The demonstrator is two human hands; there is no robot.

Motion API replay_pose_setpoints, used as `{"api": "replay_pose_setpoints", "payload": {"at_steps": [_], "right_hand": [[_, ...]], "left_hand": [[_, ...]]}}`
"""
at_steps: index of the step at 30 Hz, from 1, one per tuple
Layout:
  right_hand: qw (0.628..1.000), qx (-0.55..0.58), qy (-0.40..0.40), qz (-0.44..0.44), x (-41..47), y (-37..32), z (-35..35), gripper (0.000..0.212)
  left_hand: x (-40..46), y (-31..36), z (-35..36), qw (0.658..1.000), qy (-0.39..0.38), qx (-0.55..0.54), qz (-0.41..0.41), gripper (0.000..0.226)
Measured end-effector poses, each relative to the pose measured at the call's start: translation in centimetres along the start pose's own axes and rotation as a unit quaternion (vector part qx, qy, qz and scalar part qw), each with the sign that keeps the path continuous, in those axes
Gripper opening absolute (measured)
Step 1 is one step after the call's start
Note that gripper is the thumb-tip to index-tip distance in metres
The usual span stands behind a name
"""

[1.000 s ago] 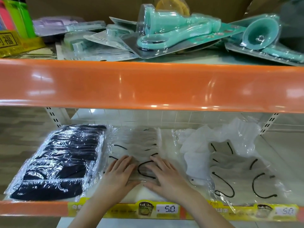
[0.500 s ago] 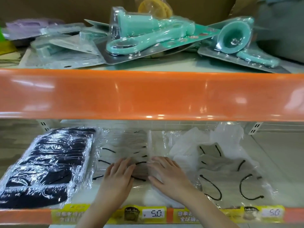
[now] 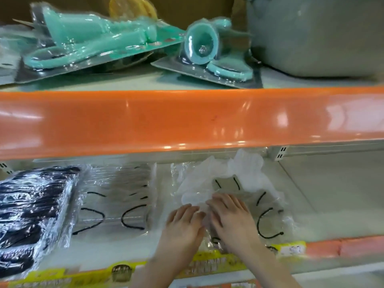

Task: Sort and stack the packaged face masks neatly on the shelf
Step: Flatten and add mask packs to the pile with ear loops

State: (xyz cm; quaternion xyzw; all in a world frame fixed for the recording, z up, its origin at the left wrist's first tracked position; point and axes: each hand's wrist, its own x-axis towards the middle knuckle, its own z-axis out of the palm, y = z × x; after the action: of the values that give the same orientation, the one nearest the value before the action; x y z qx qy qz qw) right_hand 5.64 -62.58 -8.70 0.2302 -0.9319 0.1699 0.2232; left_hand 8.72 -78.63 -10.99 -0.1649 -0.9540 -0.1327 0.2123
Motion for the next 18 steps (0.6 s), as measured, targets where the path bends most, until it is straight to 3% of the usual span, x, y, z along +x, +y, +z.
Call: {"api": "replay_pose_setpoints", "payload": {"at_steps": [4,11,18], "right_hand": [[0.998,-0.047,0.031,0.035,-1.9,3.4,-1.4,0.024],[0.990,-0.108,-0.021,0.083,-4.3,8.1,-1.7,0.045],[0.993,-0.093,-0.025,0.066,-3.6,9.4,-1.1,0.039]], "left_hand": [[0.9,2.7,0.9,0.999,-0.037,0.009,0.007,0.041],[1.5,5.7,2.2,0.992,-0.118,0.043,0.009,0.068],[2.2,7.3,2.9,0.975,-0.186,0.092,-0.075,0.084]]}}
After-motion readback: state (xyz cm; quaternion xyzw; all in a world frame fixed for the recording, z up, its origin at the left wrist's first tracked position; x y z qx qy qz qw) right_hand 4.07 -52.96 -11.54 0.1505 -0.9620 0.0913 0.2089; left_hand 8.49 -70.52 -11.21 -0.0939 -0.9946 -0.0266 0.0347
